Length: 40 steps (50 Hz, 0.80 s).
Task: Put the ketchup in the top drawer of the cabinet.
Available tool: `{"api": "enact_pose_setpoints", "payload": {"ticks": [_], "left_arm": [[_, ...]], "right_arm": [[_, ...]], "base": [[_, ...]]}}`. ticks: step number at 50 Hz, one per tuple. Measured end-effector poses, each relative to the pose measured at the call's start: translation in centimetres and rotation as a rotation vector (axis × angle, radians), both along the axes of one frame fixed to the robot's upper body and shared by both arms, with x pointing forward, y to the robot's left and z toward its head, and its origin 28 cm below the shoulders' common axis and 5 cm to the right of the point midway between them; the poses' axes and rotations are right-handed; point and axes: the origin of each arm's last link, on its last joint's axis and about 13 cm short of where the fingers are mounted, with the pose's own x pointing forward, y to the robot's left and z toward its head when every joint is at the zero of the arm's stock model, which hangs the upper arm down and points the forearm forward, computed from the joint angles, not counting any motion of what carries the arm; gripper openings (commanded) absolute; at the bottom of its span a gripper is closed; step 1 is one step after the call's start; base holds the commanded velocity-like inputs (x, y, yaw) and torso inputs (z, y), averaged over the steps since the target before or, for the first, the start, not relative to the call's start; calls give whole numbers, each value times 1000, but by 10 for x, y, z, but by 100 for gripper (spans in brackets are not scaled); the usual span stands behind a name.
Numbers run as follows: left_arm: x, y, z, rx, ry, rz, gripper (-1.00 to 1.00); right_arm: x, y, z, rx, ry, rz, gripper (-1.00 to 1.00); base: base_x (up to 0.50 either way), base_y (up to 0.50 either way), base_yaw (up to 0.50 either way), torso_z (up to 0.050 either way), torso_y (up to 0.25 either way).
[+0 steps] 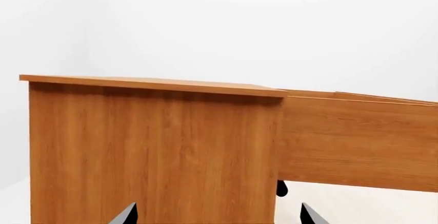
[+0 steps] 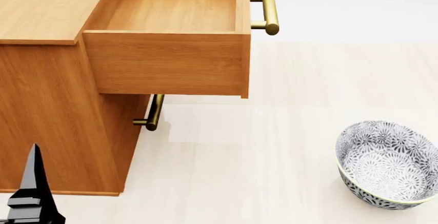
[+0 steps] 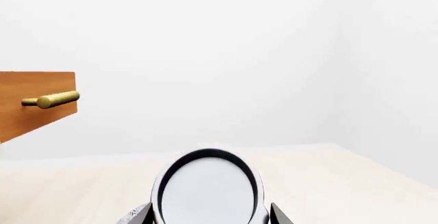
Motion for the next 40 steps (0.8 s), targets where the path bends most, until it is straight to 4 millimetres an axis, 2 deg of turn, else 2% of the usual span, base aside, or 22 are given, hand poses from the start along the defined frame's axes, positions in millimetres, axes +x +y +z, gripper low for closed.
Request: {"api": "enact_pose_setpoints", "payload": {"ticks": [40], "left_arm": [[1,1,-1,-8,1,4,100]], "right_arm": [[9,14,119,-65,-141,-10,-100]], "base": [[0,0,0,0,0]]}}
